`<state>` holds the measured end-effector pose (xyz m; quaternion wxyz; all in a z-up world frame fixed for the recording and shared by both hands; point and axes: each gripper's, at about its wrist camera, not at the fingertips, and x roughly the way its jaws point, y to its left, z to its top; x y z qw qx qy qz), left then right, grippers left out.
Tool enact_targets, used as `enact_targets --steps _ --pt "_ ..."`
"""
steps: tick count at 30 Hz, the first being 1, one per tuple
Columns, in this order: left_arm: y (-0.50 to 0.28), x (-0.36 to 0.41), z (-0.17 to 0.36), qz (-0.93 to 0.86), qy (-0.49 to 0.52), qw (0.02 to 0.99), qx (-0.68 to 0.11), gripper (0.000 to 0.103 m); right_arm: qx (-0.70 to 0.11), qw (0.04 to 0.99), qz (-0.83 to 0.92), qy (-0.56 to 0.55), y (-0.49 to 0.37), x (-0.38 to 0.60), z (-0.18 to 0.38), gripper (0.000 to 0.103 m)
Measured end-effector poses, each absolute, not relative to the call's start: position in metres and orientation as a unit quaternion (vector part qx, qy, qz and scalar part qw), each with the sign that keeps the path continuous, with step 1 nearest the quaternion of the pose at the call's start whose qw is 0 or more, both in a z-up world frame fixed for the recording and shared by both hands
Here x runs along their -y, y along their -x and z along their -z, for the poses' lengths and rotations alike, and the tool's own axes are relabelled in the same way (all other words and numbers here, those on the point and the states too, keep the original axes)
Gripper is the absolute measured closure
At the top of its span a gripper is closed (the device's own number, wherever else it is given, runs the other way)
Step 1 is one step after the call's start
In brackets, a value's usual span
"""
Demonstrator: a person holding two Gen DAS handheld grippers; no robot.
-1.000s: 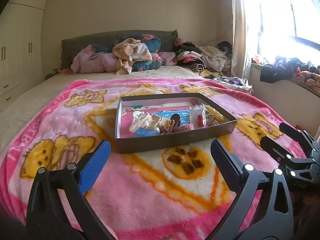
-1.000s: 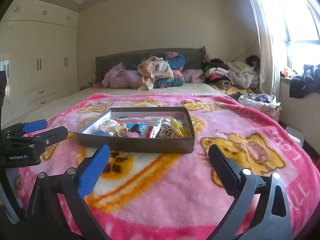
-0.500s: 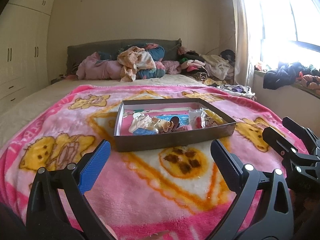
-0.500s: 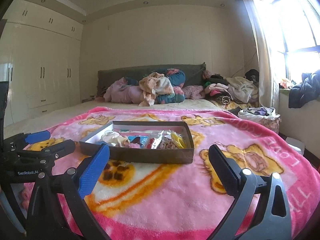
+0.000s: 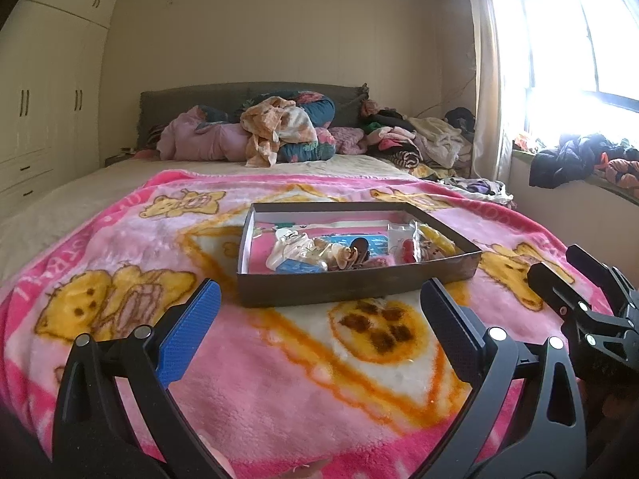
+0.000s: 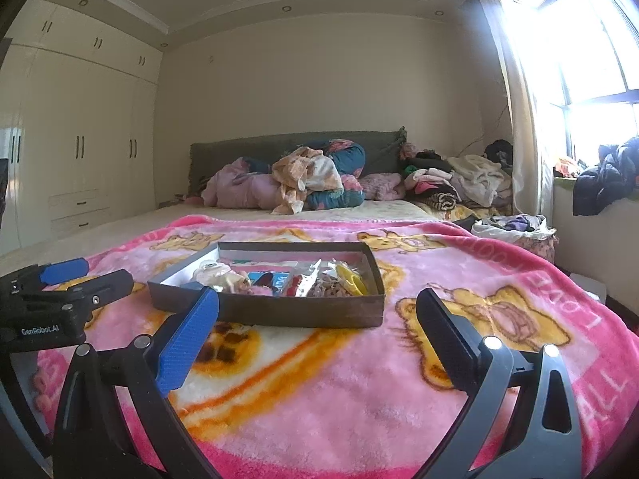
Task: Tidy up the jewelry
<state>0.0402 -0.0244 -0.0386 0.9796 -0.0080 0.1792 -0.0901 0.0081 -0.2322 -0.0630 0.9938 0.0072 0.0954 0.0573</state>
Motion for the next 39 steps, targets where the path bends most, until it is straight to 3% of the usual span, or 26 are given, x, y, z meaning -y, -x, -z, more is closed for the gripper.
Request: enact_targets --steps 39 --pt "-0.0403 0.0297 0.0419 0.086 0.003 0.979 -0.183 0.011 -0.096 0.993 -0.062 -0.013 -0.0085 0.2323 0.0630 0.006"
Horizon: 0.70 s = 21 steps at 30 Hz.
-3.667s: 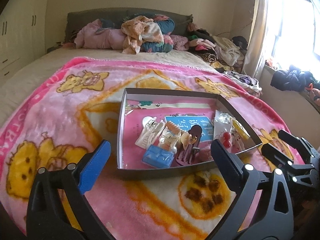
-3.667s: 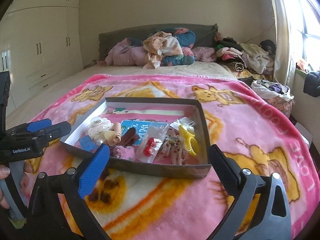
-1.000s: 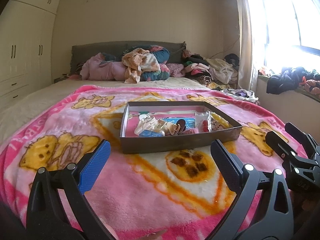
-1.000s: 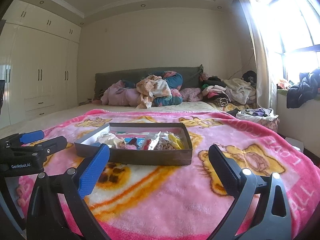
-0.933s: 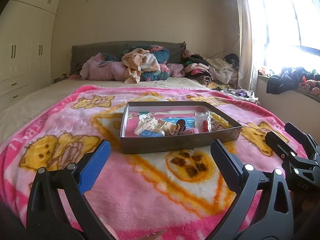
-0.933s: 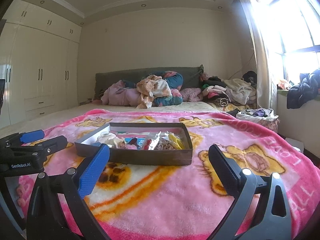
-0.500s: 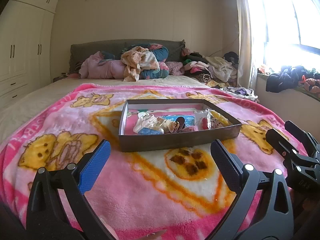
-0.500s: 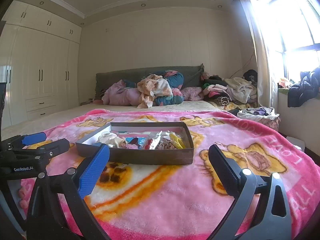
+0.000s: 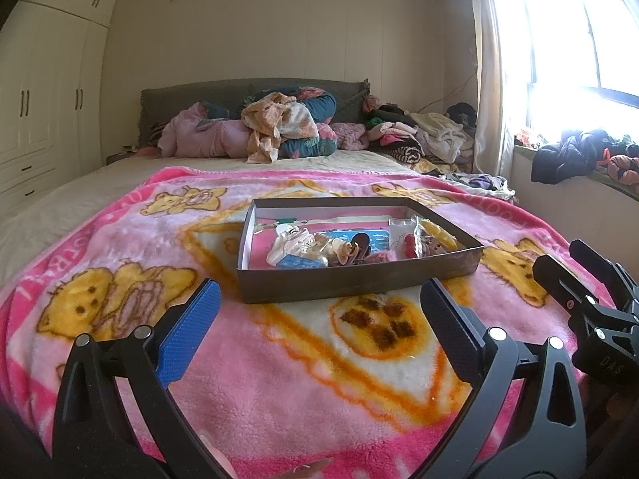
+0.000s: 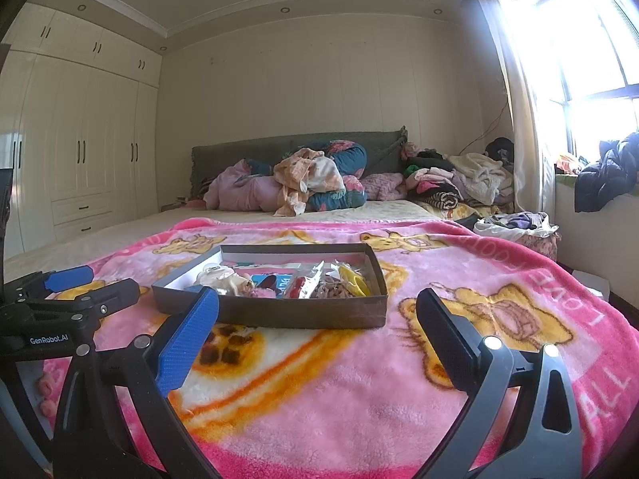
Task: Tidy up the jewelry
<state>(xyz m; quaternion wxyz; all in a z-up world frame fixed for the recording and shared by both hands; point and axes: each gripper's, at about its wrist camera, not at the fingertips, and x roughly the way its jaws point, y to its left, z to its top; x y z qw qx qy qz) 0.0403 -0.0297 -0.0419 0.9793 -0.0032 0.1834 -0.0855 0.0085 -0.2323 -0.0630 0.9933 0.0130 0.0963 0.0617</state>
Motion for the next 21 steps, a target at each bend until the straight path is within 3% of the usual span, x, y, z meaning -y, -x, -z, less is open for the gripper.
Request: enact_targets --steps 21 --pt "-0.0410 0.0291 0.0428 0.083 0.002 0.980 -0.183 0.011 -0.096 0.993 -0.062 -0.013 -0.0086 0.2320 0.0635 0.006"
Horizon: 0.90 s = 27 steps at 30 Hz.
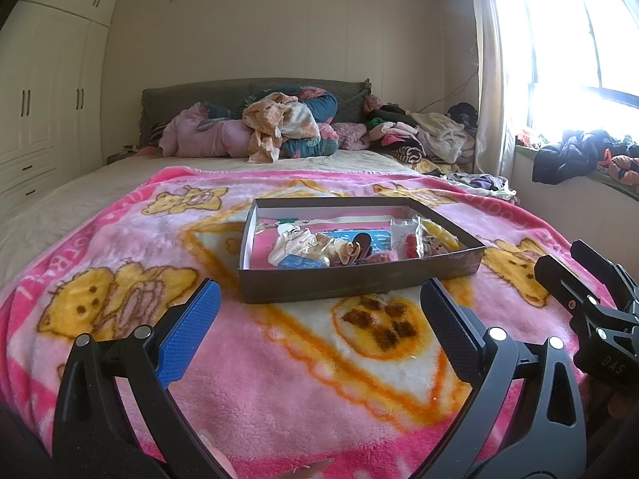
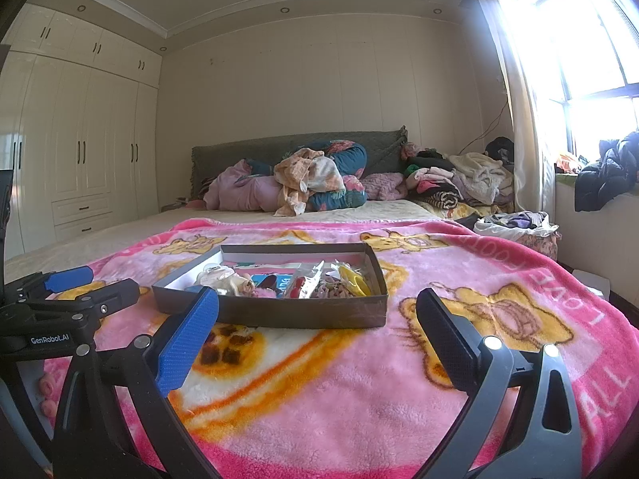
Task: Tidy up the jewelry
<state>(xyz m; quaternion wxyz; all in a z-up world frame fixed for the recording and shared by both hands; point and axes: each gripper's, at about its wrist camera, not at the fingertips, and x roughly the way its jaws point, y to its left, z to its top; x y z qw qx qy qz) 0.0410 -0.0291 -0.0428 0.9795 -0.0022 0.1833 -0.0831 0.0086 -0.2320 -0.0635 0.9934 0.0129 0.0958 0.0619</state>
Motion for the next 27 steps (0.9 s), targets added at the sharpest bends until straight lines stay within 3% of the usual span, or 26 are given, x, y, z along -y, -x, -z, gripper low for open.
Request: enact_targets --steps 27 --pt "-0.0415 0.0294 0.0434 0.081 0.001 0.979 -0.185 0.011 -0.096 0.993 -0.061 -0.014 -0.0082 0.2325 0.0636 0.006"
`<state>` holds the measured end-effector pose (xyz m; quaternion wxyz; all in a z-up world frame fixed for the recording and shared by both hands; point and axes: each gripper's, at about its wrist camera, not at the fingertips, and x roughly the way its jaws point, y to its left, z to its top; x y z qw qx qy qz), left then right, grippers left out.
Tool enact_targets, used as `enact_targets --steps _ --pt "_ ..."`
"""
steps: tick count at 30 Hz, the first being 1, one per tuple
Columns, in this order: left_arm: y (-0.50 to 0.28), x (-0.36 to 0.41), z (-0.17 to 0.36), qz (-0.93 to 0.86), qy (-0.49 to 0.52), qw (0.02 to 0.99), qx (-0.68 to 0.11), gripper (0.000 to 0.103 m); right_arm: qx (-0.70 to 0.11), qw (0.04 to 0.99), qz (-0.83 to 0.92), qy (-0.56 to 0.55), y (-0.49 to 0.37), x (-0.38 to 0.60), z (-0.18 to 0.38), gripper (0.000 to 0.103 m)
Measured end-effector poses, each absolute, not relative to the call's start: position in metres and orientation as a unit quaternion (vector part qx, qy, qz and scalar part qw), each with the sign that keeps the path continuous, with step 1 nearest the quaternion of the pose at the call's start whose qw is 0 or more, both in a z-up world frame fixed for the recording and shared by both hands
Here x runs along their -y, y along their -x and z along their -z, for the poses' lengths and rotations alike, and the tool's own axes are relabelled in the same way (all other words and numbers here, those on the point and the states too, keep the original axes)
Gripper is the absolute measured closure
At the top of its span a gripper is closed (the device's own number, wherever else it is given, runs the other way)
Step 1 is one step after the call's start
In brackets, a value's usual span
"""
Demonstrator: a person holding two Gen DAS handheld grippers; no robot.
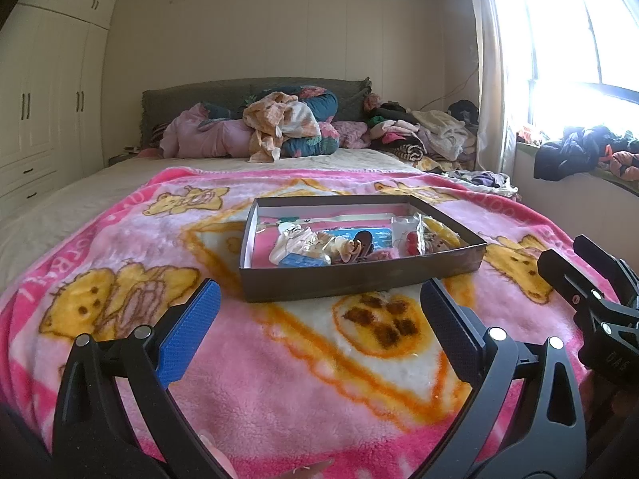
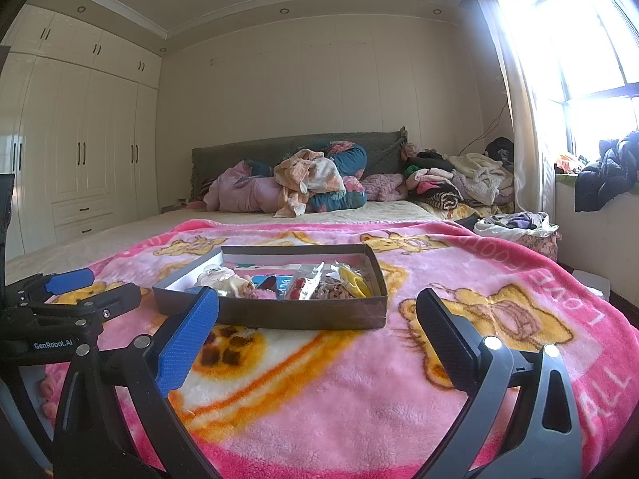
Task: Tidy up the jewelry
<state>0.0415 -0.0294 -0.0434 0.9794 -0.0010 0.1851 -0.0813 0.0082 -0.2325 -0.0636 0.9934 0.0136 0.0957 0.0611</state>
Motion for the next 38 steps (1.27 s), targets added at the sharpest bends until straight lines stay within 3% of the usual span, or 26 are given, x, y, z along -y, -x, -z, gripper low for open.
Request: enact_targets --steps 29,38 --pt "-0.050 0.023 0.046 0.070 0.003 0.977 -0.203 0.011 -0.100 0.993 -0.046 -0.034 -0.010 0.239 0.063 0.006" --pt "-0.084 -0.016 0.046 0.004 0.028 0.972 -0.235 0.011 -0.141 0.987 0.030 -0.072 -0.043 0.282 0.054 0.006"
